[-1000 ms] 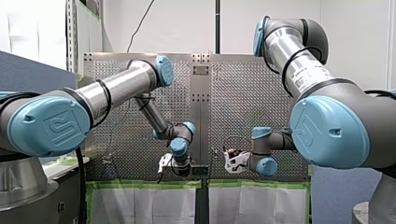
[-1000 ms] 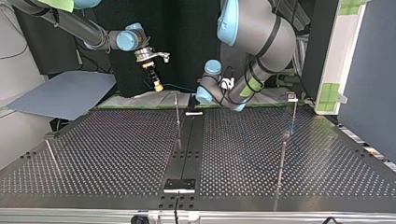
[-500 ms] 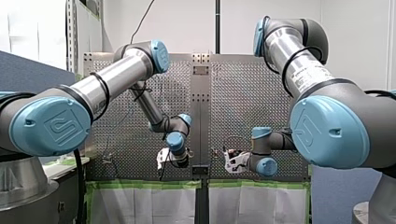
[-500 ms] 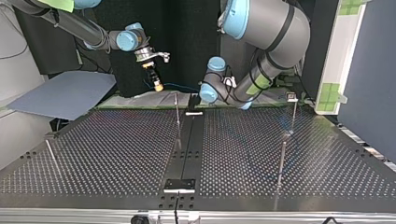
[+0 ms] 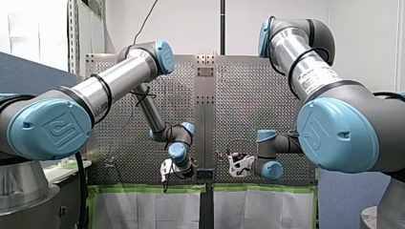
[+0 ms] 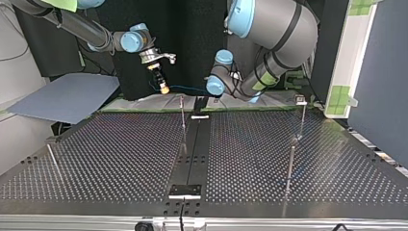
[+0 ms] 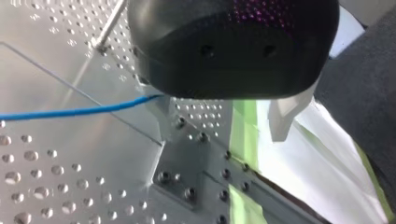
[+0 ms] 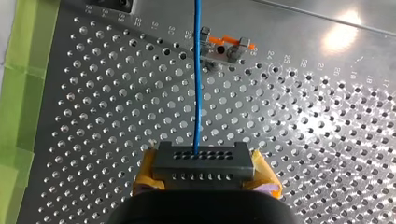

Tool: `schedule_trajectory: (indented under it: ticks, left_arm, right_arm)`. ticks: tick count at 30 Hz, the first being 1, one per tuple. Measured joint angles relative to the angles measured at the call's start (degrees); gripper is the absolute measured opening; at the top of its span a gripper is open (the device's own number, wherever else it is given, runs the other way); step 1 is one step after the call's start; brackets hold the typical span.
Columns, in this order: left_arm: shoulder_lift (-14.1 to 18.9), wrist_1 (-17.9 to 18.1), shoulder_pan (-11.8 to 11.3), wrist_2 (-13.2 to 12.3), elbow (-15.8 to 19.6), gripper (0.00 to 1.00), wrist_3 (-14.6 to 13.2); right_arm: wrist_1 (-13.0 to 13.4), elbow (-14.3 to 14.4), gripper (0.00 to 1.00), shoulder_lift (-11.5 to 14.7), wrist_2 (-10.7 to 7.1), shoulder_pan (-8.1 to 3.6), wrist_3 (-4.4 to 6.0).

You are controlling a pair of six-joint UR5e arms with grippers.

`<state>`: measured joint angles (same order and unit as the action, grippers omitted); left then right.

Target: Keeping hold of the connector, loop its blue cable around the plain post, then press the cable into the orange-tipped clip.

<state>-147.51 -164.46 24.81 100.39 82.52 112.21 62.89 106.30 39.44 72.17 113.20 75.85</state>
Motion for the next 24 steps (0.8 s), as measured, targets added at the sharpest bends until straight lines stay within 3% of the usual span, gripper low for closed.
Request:
schedule_trajectory:
  ticks: [8, 12, 14, 15, 16, 17, 18, 19, 21, 23, 24]
  left_arm:
    - [0.00, 4.25, -0.01, -3.55, 0.79, 1.00, 3.82]
    - [0.01, 6.59, -0.24, -4.09, 0.85, 1.00, 4.16]
    - [0.01, 7.90, -0.41, -4.07, 0.85, 0.87, 3.73]
    - [0.01, 8.51, -0.46, -4.02, 0.85, 0.87, 3.39]
    - [0.00, 9.07, -0.51, -3.96, 0.86, 0.73, 2.98]
    - [0.00, 9.85, -0.56, -3.90, 0.86, 0.64, 2.36]
    - [0.01, 10.42, -0.59, -3.86, 0.87, 0.64, 1.88]
    - [0.01, 10.93, -0.62, -3.82, 0.87, 0.54, 1.40]
    - [0.03, 12.22, -0.75, -3.69, 0.87, 0.54, 0.20]
    - [0.02, 13.45, -0.87, -3.68, 0.87, 0.43, -0.95]
    - [0.04, 13.96, -0.92, -3.70, 0.87, 0.43, -1.42]
  right_arm:
    - [-0.11, -0.09, 0.00, -0.01, 0.00, 0.03, -0.01]
    - [0.02, -0.09, 0.00, -0.01, 0.00, 0.04, 0.07]
    - [0.09, -0.09, 0.00, -0.01, 0.00, 0.03, 0.09]
    - [0.10, -0.09, 0.00, -0.01, 0.00, 0.03, 0.09]
    - [0.11, -0.09, 0.00, -0.01, 0.00, 0.03, 0.09]
    - [0.12, -0.10, 0.00, -0.01, 0.00, 0.01, 0.10]
    - [0.13, -0.09, 0.00, -0.01, 0.00, 0.00, 0.10]
    - [0.13, -0.09, 0.00, -0.01, 0.00, -0.01, 0.10]
    - [0.11, -0.09, 0.00, -0.01, 0.00, -0.06, 0.10]
    - [0.08, -0.08, 0.00, -0.01, 0.02, -0.14, 0.10]
    - [0.05, -0.08, 0.00, -0.01, 0.04, -0.20, 0.10]
